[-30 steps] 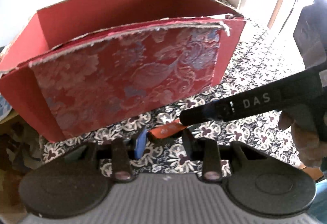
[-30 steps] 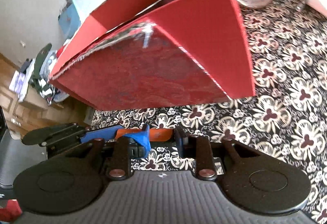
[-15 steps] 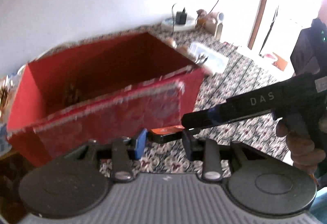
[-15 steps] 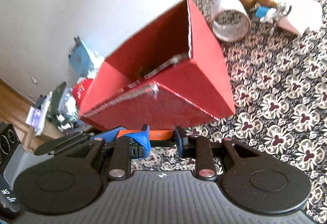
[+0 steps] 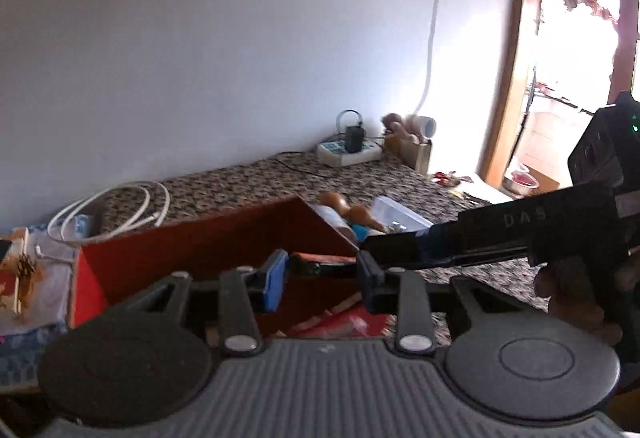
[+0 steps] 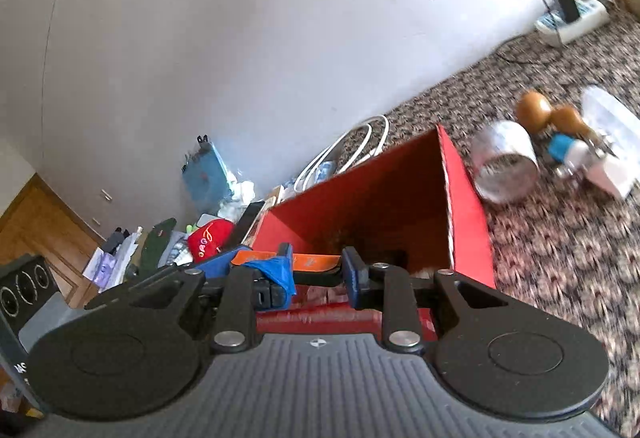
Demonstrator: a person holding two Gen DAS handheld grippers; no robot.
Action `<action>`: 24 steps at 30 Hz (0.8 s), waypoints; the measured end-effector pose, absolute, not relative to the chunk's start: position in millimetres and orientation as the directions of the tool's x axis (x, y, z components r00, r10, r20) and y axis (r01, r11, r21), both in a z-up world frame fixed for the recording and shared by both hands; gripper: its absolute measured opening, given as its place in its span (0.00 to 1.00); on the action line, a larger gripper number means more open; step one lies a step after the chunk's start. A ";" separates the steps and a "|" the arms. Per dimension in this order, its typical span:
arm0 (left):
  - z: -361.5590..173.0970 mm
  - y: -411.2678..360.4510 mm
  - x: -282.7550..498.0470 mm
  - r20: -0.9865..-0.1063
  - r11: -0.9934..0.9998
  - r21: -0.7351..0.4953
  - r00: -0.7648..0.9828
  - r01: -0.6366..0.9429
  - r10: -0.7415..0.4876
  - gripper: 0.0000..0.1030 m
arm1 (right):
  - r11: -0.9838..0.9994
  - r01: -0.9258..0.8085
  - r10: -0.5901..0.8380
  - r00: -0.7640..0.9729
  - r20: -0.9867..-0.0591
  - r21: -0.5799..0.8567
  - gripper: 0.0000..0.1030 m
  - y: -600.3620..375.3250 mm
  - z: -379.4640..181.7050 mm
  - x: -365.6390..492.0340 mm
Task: Organize rigid objects
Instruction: 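Lift the orange stick with the left gripper and carry it into the box, then open the left gripper to release the orange stick in the box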
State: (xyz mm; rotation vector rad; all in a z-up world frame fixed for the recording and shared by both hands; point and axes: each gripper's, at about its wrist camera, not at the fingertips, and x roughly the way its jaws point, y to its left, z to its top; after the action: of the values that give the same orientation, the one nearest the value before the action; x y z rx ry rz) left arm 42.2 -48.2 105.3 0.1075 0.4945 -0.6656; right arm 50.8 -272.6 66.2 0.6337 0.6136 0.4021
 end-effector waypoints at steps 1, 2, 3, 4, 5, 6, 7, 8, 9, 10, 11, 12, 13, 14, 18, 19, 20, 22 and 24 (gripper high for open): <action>103.7 -47.6 48.4 -0.477 0.791 -0.056 0.680 0.609 -0.557 0.33 | 0.746 -0.170 0.523 0.748 -0.408 0.644 0.09 -270.4 64.7 59.3; 101.4 -47.1 56.4 -0.484 0.798 -0.052 0.683 0.601 -0.546 0.33 | 0.747 -0.170 0.527 0.741 -0.417 0.642 0.09 -268.0 61.8 69.2; 98.6 -45.7 64.2 -0.493 0.805 -0.051 0.686 0.591 -0.535 0.33 | 0.748 -0.167 0.531 0.731 -0.428 0.643 0.09 -265.7 59.4 77.4; 95.1 -43.7 71.0 -0.503 0.810 -0.050 0.686 0.584 -0.525 0.33 | 0.751 -0.167 0.536 0.719 -0.442 0.638 0.09 -262.6 57.2 85.9; 90.9 -44.0 80.4 -0.515 0.816 -0.056 0.683 0.576 -0.517 0.33 | 0.757 -0.168 0.538 0.709 -0.456 0.631 0.09 -260.2 54.7 93.3; 87.0 -41.1 88.2 -0.527 0.821 -0.065 0.679 0.567 -0.511 0.33 | 0.764 -0.170 0.538 0.700 -0.469 0.622 0.09 -257.9 52.4 100.7; 84.4 -36.4 93.7 -0.537 0.826 -0.074 0.675 0.559 -0.505 0.33 | 0.771 -0.172 0.538 0.692 -0.482 0.614 0.09 -255.7 49.6 107.8; 81.0 -35.1 100.7 -0.548 0.830 -0.081 0.671 0.552 -0.499 0.33 | 0.777 -0.170 0.536 0.683 -0.497 0.606 0.09 -253.7 47.1 114.9; 78.0 -33.9 107.1 -0.557 0.834 -0.086 0.668 0.545 -0.494 0.33 | 0.782 -0.167 0.534 0.675 -0.509 0.600 0.09 -252.1 45.5 121.2; 74.3 -35.8 115.8 -0.565 0.839 -0.086 0.667 0.538 -0.485 0.33 | 0.789 -0.164 0.531 0.667 -0.522 0.593 0.09 -250.6 42.8 128.3; 71.4 -35.9 123.5 -0.574 0.844 -0.084 0.666 0.530 -0.476 0.33 | 0.794 -0.160 0.529 0.658 -0.536 0.586 0.09 -249.0 41.1 135.5; 68.6 -36.1 129.9 -0.583 0.850 -0.082 0.666 0.521 -0.465 0.33 | 0.800 -0.156 0.526 0.648 -0.551 0.579 0.09 -246.6 39.0 144.6; 66.3 -36.0 136.3 -0.590 0.856 -0.080 0.668 0.511 -0.453 0.33 | 0.803 -0.155 0.525 0.641 -0.560 0.575 0.09 -245.2 37.9 150.9; 64.7 -35.7 141.8 -0.596 0.861 -0.076 0.670 0.502 -0.443 0.33 | 0.805 -0.151 0.525 0.631 -0.571 0.573 0.09 -242.9 36.2 159.0; 59.2 -31.8 167.6 -0.630 0.887 -0.063 0.671 0.457 -0.391 0.33 | 0.805 -0.134 0.532 0.595 -0.603 0.578 0.09 -231.8 30.1 190.5; 57.9 -30.5 173.1 -0.638 0.893 -0.062 0.670 0.446 -0.379 0.33 | 0.804 -0.129 0.533 0.590 -0.607 0.580 0.09 -229.6 27.2 196.7; 55.3 -29.3 179.9 -0.648 0.900 -0.058 0.669 0.433 -0.363 0.33 | 0.804 -0.128 0.534 0.586 -0.610 0.581 0.09 -226.7 24.0 202.5; 49.4 -28.0 191.3 -0.676 0.909 -0.056 0.655 0.413 -0.339 0.33 | 0.810 -0.112 0.519 0.595 -0.614 0.576 0.09 -222.4 18.4 209.9; 40.6 -27.9 199.9 -0.707 0.921 -0.044 0.640 0.387 -0.302 0.32 | 0.813 -0.106 0.514 0.592 -0.621 0.573 0.08 -219.8 13.8 212.5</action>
State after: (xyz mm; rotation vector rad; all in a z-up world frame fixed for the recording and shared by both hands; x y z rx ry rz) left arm 199.9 -27.9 40.6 0.1151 0.7839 -0.3942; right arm 212.5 -219.8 13.8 0.5180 0.8698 0.3801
